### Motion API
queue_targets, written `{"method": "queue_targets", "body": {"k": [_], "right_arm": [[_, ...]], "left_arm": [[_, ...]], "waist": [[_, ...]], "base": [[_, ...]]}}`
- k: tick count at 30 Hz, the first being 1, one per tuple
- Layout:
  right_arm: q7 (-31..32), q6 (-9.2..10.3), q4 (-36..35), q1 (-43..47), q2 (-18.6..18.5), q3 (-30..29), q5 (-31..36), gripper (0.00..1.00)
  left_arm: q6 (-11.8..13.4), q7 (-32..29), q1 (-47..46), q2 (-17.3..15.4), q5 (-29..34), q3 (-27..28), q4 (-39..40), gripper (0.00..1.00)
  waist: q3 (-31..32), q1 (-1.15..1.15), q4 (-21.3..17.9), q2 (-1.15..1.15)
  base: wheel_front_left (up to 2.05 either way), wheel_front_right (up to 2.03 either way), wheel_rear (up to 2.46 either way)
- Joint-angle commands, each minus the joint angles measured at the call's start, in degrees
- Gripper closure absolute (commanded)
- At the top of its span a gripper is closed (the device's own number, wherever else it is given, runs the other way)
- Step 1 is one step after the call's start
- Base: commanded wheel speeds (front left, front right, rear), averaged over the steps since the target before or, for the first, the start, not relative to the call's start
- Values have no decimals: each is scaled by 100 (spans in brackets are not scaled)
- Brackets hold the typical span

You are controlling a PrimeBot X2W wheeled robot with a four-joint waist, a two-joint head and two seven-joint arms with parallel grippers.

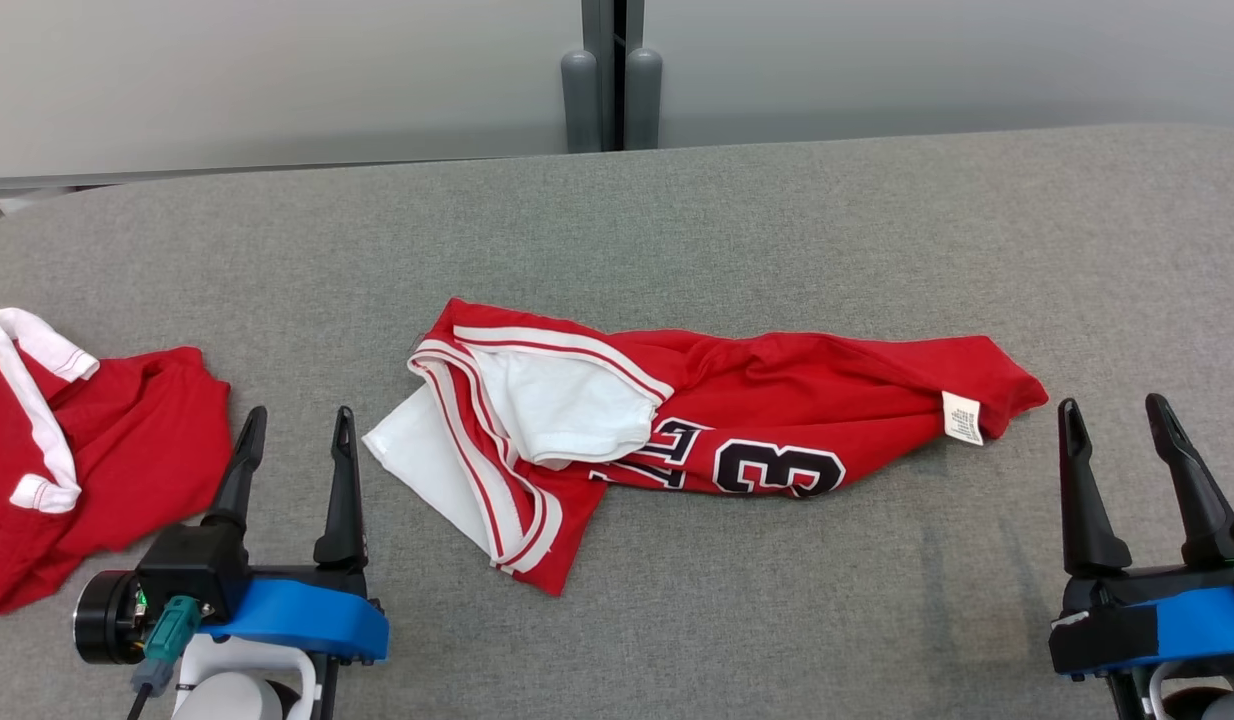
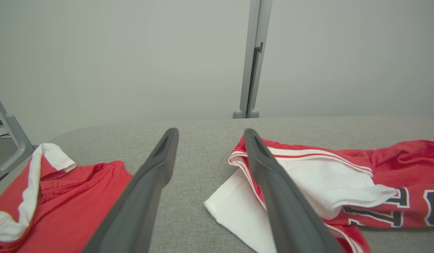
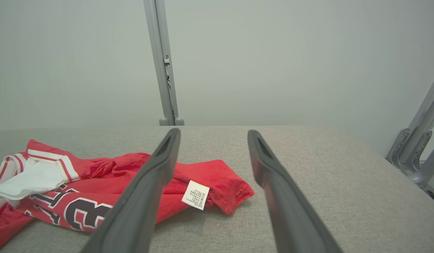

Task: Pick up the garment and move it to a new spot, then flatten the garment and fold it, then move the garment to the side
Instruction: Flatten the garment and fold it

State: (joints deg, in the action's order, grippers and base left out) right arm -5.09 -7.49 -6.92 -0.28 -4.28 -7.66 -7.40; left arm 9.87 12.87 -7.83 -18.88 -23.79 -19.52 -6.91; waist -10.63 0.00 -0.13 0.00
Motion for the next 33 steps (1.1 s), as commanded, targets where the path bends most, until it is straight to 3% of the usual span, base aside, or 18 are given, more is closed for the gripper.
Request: {"method": "queue_targets", "body": {"k": [1,23,27,33], "right_arm": [[10,-1,-36,76,10,-2,-27,0],[25,-1,-26,34,14,25,-92,0],[39,-1,-62,41,21,-4,-104,0],[64,-1,-53,-74,25,79,-113,0]], "left_arm": [[19,-2,24,-25,-21,-15,19,0],[62,-4,-45,-53,-39,-105,108,0],[-154,-93,-269,23,86,-407,223,0],[-739,-882,-691,299,247,-1372,-32,0]], "waist": [[5,0,5,0],[-4,0,-2,0],[-86,0,32,0],[-255,0,1,0]], "base": [[0,0,0],[0,0,0],[0,0,0],[0,0,0]]}}
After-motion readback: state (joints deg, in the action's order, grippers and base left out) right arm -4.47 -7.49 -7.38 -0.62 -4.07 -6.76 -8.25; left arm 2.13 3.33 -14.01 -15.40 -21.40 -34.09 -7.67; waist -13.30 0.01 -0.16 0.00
